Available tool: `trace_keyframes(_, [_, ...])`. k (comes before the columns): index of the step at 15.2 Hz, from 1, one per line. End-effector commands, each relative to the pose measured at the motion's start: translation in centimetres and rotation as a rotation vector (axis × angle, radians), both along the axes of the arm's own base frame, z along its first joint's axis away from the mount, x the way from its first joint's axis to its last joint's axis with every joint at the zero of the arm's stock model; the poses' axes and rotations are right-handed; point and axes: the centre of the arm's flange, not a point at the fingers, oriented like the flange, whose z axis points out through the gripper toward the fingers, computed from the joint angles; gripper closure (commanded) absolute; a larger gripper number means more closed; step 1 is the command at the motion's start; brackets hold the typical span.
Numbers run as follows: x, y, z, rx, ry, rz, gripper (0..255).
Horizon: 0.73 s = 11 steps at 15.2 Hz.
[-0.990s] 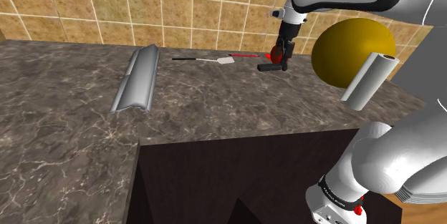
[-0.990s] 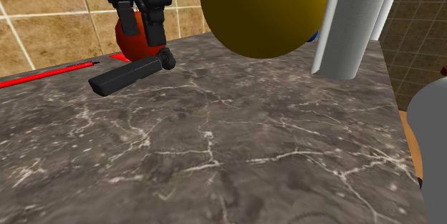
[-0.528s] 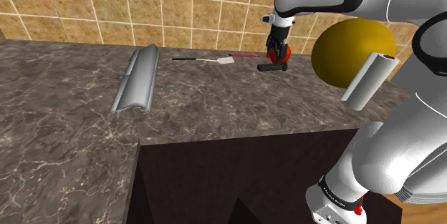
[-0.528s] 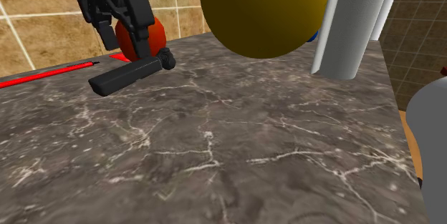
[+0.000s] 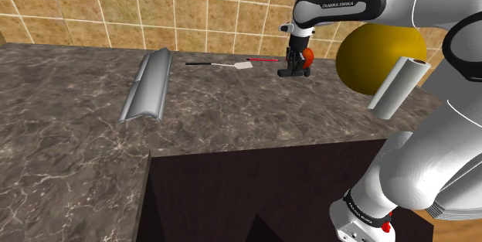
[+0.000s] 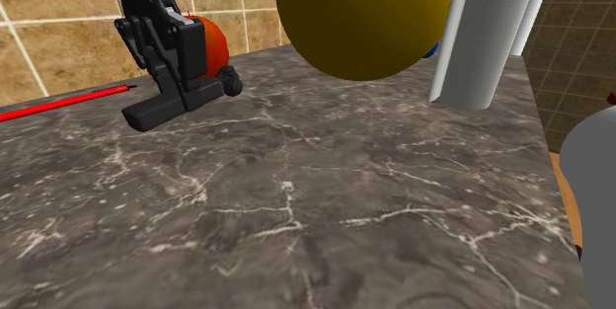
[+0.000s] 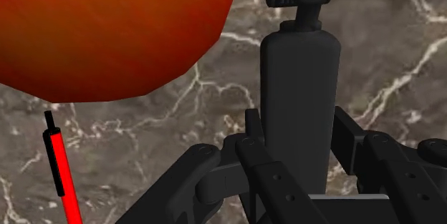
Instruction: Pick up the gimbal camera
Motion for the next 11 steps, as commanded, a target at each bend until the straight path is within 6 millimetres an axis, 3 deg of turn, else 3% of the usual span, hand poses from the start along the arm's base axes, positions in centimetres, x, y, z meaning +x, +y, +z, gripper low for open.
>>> trace_keyframes(1, [0.0, 0.0, -0.1, 0.0, 0.0, 0.0, 255])
trace_keyframes(8, [0.0, -0.1, 0.0, 0.0, 0.0, 0.0, 255])
trace_keyframes(11, [0.0, -0.1, 1.6, 0.0, 0.0, 0.0, 255])
